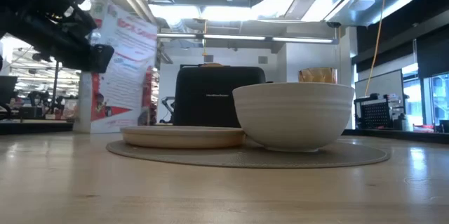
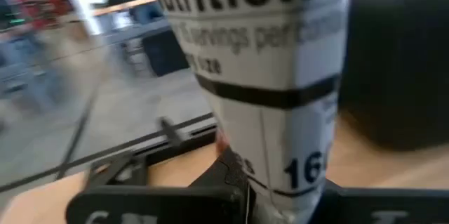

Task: Arrange a breakfast setting
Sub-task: Pour the cereal into the white bowl

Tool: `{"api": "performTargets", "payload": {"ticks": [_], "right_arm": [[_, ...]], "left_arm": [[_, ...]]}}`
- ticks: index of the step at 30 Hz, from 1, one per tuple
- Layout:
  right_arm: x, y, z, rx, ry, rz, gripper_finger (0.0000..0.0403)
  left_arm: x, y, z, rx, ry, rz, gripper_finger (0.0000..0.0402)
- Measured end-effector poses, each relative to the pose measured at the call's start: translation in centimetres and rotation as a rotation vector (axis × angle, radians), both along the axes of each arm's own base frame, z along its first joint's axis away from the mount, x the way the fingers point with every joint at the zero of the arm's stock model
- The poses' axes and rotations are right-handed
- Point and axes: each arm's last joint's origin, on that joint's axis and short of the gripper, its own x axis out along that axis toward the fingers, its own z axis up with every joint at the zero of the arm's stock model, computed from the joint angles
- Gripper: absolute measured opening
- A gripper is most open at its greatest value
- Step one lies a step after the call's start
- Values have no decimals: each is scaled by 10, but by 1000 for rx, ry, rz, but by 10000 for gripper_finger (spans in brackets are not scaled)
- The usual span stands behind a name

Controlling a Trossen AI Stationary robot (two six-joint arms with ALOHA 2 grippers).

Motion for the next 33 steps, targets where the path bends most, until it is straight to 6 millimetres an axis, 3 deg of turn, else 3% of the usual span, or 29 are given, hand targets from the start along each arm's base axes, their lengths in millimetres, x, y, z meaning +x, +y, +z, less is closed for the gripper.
{"api": "performTargets", "payload": {"ticks": [5,7,10,15,18,25,33], "right_arm": [[-27,0,-51,131,20,-88,148],[-39,4,-62,180,-29,-118,148],[-57,10,-61,226,-142,-150,151],[-78,9,-71,259,-89,-249,161],[-86,10,-64,244,-116,-267,169],[-90,12,-60,259,-129,-284,174],[-90,13,-59,305,-136,-272,175]], "left_arm": [[3,4,4,8,43,-58,12],[4,4,9,28,91,-65,25],[4,5,13,44,153,-83,55],[4,6,14,41,153,-76,117],[4,6,25,53,129,-76,147],[3,6,54,58,155,-83,189],[-2,5,101,72,144,-103,227]]}}
